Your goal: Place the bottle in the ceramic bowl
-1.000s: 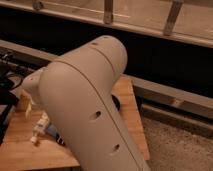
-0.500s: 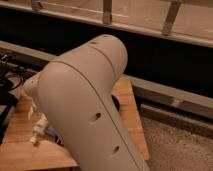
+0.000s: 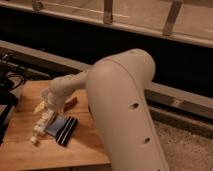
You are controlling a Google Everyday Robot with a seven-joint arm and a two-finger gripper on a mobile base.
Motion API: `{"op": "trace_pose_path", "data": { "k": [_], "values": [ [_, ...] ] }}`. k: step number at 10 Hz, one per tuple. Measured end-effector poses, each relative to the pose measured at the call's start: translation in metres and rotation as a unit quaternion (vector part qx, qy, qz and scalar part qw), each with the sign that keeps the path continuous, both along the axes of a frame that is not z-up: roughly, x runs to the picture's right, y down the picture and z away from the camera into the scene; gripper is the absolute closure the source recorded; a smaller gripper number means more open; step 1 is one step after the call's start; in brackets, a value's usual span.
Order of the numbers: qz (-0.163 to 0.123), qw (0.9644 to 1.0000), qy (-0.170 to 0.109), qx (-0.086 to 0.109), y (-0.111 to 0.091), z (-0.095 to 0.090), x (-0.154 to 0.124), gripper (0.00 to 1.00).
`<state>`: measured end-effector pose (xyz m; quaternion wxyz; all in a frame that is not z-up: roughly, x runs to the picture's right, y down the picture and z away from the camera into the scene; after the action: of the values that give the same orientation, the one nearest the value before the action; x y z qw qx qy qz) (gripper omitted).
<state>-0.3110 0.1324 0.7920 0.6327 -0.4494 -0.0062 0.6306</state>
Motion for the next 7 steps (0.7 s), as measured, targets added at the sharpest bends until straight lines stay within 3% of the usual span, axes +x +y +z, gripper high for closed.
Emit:
{"op": "trace_pose_path", "data": {
  "k": [2,7],
  "values": [
    [0.0,1.0,-0.007,-0.002,0.0,0.003,-0.004,0.2],
    [-0.051,0.9986,-0.012,0.009,-0.003,0.0,-0.036,0.2]
  ]
}}
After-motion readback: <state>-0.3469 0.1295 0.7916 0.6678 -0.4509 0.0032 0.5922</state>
